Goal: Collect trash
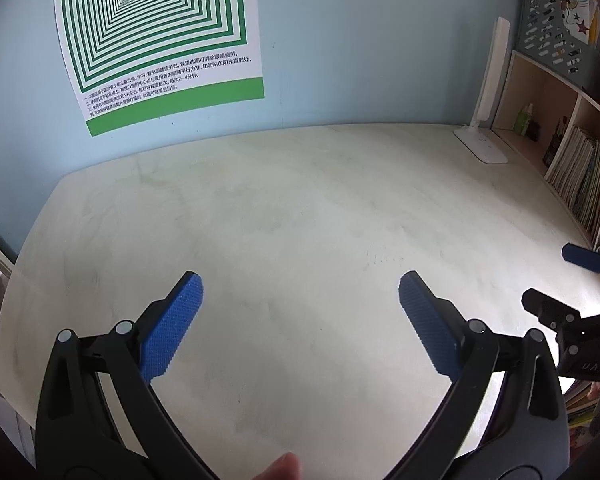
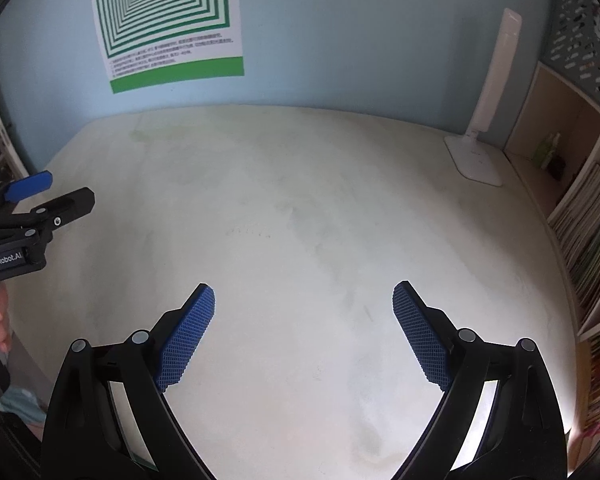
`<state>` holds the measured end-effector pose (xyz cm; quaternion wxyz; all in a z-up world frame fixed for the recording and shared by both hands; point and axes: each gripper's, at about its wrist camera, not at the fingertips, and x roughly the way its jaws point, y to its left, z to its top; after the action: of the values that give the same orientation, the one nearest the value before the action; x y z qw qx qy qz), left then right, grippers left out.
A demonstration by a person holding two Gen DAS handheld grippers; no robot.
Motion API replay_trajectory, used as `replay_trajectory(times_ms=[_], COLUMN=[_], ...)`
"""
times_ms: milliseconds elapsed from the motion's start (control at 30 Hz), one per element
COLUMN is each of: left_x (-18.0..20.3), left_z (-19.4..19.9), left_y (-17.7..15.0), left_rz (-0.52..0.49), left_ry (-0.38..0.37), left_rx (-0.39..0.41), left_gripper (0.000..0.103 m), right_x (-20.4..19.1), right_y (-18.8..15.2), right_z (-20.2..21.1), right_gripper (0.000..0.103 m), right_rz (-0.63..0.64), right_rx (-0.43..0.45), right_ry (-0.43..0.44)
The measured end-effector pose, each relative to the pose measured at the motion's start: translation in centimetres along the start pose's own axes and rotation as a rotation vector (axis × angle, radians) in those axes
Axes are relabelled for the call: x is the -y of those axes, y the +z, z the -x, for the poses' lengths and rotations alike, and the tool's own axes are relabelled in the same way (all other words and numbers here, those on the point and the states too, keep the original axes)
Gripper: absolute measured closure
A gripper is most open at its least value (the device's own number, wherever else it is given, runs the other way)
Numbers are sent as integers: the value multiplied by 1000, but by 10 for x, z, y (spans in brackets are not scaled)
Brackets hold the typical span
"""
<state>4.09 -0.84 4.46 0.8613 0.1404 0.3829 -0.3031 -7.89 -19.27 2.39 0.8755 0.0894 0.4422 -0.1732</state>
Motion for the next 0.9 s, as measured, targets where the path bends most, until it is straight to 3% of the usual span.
replay_trajectory(times_ms=[900], left_x=[-8], left_z=[-35], left_y=[16], left_rz=[85], left_ry=[24], left_rx=[-18], left_gripper=[7], right_x=[4], right_y=[39], right_z=[-30], right_gripper=[13], right_rz=[33], right_rx=[-5], right_ry=[28])
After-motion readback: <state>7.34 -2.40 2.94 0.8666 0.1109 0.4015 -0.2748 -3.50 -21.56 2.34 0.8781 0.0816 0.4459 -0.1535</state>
